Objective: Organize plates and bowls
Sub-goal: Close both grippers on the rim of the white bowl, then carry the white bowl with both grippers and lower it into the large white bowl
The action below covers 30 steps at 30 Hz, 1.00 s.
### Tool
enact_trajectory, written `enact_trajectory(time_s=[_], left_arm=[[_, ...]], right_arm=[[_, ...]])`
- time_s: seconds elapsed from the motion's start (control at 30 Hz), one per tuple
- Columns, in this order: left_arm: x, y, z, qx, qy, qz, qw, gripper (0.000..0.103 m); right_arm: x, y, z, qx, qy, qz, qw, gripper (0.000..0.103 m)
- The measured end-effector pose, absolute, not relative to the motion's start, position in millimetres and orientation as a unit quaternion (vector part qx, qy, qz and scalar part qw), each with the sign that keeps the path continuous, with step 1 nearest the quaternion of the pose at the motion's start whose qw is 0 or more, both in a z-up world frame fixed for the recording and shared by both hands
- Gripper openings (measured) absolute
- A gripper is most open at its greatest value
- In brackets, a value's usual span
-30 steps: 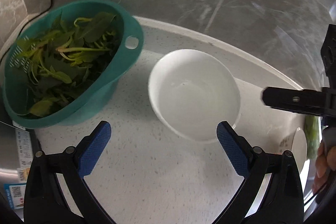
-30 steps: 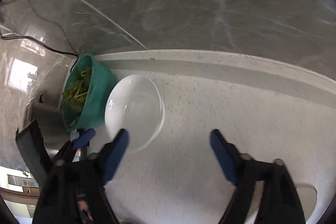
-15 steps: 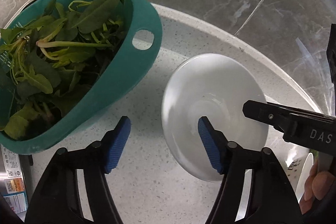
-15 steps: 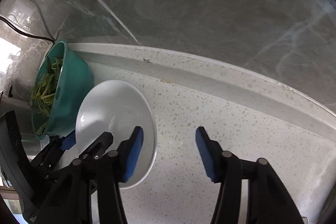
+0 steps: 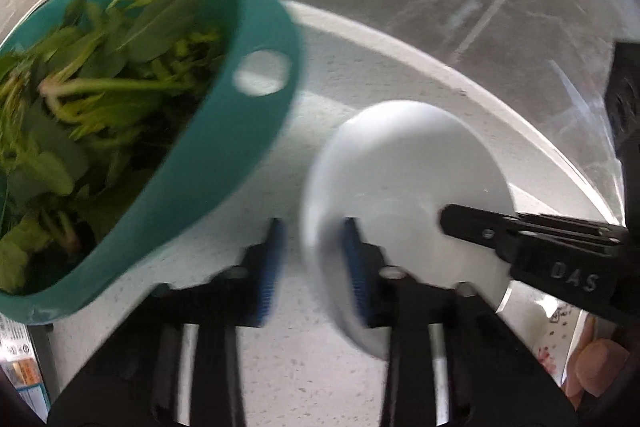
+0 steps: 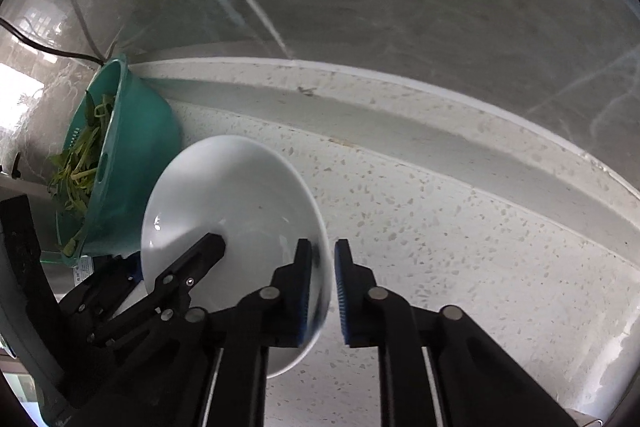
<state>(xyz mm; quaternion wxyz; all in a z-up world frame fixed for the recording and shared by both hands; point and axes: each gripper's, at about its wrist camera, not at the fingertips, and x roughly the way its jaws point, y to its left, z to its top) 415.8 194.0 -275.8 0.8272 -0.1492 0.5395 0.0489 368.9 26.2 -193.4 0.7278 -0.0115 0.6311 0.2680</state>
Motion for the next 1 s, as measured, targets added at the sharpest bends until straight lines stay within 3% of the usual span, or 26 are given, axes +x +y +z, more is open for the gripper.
enact_trajectory(time_s=[0.43, 1.0], left_arm=[[422, 195, -288, -0.141, 0.543, 0.034, 0.827, 0.012], [382, 156, -241, -0.117, 0.525, -0.007, 0.843, 0.012]], right_arm=[[358, 17, -183, -0.001, 0.621, 0.272, 0.735, 0.013], [298, -34, -122, 0.021, 0.586, 0.277, 0.761, 0.013]])
